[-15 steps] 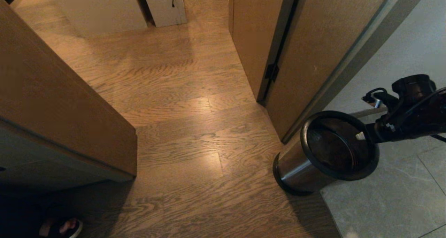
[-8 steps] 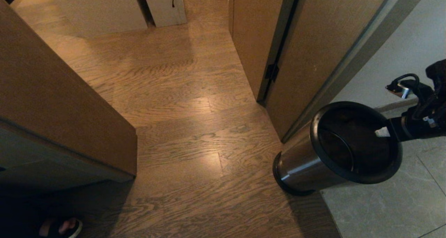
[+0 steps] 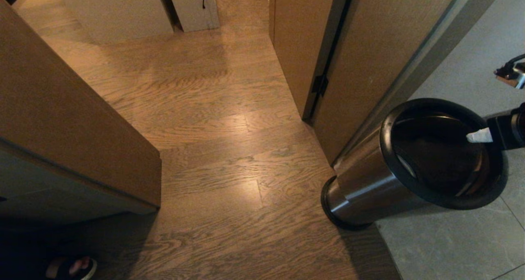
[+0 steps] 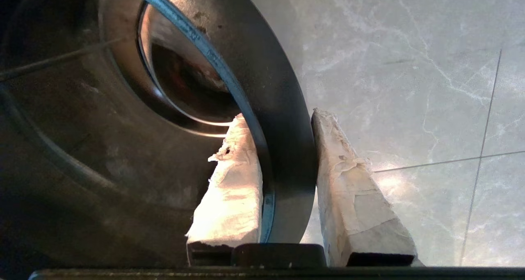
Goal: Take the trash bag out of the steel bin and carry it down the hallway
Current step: Place the outer trash can on the ground
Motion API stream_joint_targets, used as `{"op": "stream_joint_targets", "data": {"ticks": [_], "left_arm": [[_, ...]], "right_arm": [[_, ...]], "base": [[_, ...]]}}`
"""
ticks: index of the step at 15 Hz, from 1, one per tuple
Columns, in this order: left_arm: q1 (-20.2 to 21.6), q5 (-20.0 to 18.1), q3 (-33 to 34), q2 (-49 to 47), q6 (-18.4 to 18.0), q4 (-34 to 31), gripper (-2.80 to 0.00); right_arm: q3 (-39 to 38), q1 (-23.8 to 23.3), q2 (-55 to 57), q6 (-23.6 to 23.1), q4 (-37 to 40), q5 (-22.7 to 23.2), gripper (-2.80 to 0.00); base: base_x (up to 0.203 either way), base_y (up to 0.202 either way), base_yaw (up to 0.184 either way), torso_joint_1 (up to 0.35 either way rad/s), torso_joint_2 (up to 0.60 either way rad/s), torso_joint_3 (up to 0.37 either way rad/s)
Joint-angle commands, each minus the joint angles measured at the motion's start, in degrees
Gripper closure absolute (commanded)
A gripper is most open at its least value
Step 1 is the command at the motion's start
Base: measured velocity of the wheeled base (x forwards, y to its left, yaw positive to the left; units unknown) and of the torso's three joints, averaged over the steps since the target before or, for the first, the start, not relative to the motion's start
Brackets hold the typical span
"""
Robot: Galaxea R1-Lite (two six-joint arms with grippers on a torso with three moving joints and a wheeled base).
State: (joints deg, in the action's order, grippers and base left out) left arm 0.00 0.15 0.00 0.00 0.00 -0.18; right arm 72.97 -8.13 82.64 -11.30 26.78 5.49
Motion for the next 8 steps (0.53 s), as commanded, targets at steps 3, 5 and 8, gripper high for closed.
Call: {"op": "stream_joint_targets", "data": {"ticks": [3,5,8], "left_arm": [[0.0,0.02,0.0,0.0,0.0,0.01,0.0],[0.0,0.02,0.0,0.05,0.0,0.01,0.0],[0.0,0.02,0.0,0.0,0.0,0.01,0.0]], "right_arm": [[10.22,-1.45,-0.46,1.09,3.46,0.14,0.0],[12.6,-3.42,0.42,1.0,3.79,0.45,0.0],[14.01,-5.06,0.65,0.59,3.81,0.4,0.0]], "base": [[0.0,0.0,0.0,0.0,0.0,0.0],[0.0,0.0,0.0,0.0,0.0,0.0],[0.0,0.0,0.0,0.0,0.0,0.0]]}}
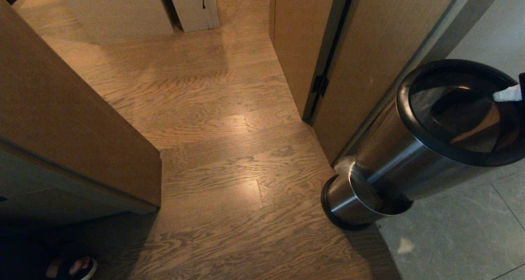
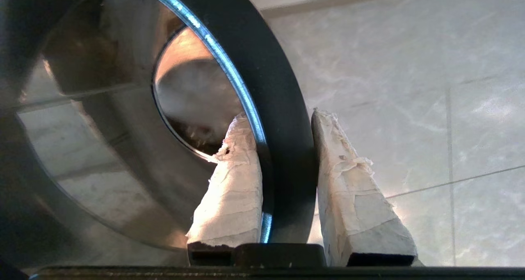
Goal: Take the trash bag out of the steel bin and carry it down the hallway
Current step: Place the outer trash can on the ground
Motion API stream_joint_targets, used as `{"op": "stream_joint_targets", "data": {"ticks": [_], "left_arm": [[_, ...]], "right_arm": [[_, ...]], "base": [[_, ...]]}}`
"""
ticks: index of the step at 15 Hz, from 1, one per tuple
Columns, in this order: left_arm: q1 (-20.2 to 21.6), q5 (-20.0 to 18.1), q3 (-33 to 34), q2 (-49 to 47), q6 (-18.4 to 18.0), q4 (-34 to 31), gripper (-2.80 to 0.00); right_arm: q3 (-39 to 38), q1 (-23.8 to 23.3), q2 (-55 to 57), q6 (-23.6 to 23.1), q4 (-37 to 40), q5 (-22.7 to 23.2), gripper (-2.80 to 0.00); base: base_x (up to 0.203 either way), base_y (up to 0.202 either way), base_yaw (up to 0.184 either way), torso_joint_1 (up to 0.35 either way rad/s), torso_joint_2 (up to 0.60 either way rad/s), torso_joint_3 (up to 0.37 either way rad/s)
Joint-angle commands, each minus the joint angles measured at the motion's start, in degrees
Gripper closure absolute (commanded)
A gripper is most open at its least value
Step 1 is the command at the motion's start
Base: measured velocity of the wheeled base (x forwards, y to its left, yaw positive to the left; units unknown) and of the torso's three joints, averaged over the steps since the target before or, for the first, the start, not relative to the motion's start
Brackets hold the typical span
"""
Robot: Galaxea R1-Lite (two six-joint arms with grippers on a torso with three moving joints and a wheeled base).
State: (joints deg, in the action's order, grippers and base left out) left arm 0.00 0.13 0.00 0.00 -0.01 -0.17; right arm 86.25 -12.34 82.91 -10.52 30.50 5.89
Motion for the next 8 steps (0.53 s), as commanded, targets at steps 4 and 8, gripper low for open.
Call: {"op": "stream_joint_targets", "data": {"ticks": [4,8], "left_arm": [[0.0,0.04,0.0,0.01,0.02,-0.01,0.0],[0.0,-0.04,0.0,0.09,0.01,-0.01,0.0]], "right_arm": [[3.53,-3.6,1.42,-0.41,0.52,-0.07,0.0],[3.96,-6.81,1.58,-2.66,3.33,-0.09,0.0]], "base": [[0.0,0.0,0.0,0.0,0.0,0.0],[0.0,0.0,0.0,0.0,0.0,0.0]]}}
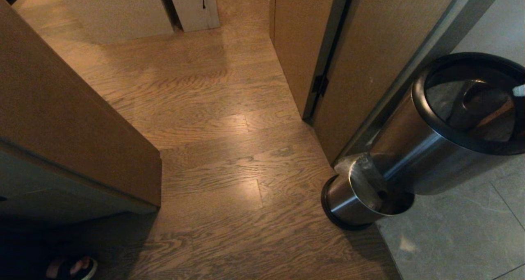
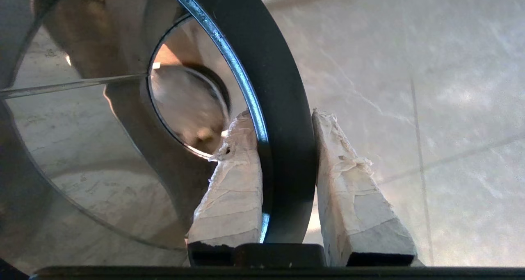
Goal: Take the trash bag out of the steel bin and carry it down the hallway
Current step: Place the outer trash can on the ground
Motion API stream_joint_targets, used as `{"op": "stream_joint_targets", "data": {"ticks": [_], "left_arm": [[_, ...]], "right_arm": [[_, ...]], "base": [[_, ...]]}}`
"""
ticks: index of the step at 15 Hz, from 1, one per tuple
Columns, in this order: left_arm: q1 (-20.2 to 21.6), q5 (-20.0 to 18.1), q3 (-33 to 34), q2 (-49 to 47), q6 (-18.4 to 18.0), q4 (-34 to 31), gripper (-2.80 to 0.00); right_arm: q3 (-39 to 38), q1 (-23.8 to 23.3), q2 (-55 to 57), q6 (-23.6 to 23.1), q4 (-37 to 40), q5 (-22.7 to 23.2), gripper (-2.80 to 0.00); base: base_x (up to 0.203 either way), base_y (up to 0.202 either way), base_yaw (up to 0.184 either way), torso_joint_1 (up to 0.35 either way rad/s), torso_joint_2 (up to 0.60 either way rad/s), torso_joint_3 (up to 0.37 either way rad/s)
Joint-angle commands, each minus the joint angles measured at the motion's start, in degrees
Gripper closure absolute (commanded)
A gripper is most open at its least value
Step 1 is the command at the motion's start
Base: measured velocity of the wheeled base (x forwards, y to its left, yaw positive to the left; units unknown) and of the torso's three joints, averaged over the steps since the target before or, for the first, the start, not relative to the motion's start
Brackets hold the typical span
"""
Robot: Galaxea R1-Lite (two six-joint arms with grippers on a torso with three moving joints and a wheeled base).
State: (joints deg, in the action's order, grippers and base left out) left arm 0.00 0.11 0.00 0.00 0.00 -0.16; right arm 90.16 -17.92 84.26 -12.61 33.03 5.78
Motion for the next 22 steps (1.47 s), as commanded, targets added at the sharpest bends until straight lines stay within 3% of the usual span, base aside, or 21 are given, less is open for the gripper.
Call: {"op": "stream_joint_targets", "data": {"ticks": [1,6,14,22], "left_arm": [[0.0,0.06,0.0,0.07,0.0,-0.02,0.0],[0.0,0.07,0.0,0.0,0.0,-0.02,0.0],[0.0,0.07,0.0,0.0,0.0,-0.02,0.0],[0.0,0.05,0.0,0.0,0.0,-0.02,0.0]], "right_arm": [[0.02,-2.27,0.27,-1.28,1.63,0.02,0.0],[1.27,-8.51,3.28,-5.41,2.68,0.25,0.0],[14.16,-13.56,12.91,-6.32,6.25,2.56,0.0],[18.82,-18.47,14.2,-10.8,11.15,5.76,0.0]], "base": [[0.0,0.0,0.0,0.0,0.0,0.0],[0.0,0.0,0.0,0.0,0.0,0.0],[0.0,0.0,0.0,0.0,0.0,0.0],[0.0,0.0,0.0,0.0,0.0,0.0]]}}
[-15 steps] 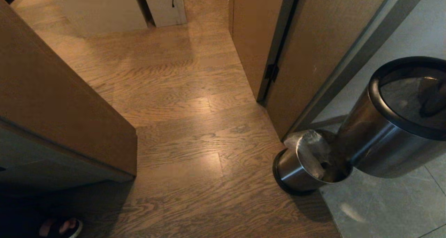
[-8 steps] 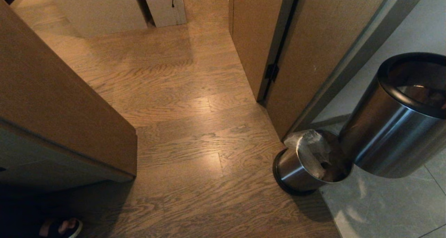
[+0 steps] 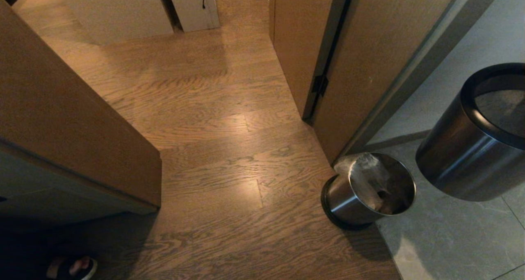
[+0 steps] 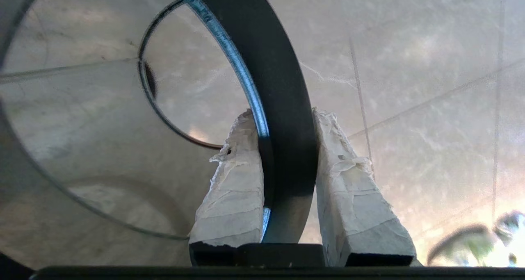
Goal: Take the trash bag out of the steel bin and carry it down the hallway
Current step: Place the outer trash can on the ground
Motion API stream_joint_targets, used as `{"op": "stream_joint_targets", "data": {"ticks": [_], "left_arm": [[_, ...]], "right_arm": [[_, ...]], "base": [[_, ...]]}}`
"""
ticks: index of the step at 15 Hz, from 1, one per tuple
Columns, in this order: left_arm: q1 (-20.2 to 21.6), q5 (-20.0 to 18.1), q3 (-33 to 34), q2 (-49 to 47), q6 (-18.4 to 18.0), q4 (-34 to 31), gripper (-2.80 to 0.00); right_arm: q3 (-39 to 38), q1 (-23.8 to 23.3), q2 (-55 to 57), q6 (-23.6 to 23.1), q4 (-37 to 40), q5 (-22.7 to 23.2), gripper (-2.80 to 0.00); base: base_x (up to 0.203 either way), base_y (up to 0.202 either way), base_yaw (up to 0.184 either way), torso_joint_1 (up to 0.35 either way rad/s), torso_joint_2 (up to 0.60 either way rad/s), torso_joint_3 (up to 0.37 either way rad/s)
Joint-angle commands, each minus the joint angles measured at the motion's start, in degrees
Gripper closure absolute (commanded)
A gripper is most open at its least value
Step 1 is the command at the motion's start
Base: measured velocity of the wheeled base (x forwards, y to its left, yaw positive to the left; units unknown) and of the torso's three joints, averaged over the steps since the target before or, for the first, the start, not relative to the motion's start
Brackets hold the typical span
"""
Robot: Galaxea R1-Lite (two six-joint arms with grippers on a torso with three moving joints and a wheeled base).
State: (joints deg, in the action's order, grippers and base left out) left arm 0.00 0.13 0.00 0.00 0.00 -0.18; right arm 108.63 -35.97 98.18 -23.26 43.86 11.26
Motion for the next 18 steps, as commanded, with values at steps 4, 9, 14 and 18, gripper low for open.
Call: {"op": "stream_joint_targets", "data": {"ticks": [4,9,14,18], "left_arm": [[0.0,0.04,0.0,0.01,0.0,0.0,0.0],[0.0,-0.03,0.0,0.0,0.0,0.0,0.0],[0.0,0.04,0.0,0.0,0.0,0.0,0.0],[0.0,0.04,0.0,0.07,0.0,0.0,0.0]], "right_arm": [[-0.14,-0.28,3.4,0.35,-0.35,0.55,0.0],[2.13,-0.21,11.72,0.27,-8.41,2.74,0.0],[1.6,0.33,17.86,0.76,-12.66,2.96,0.0],[1.86,0.72,24.45,0.65,-19.25,2.89,0.0]], "base": [[0.0,0.0,0.0,0.0,0.0,0.0],[0.0,0.0,0.0,0.0,0.0,0.0],[0.0,0.0,0.0,0.0,0.0,0.0],[0.0,0.0,0.0,0.0,0.0,0.0]]}}
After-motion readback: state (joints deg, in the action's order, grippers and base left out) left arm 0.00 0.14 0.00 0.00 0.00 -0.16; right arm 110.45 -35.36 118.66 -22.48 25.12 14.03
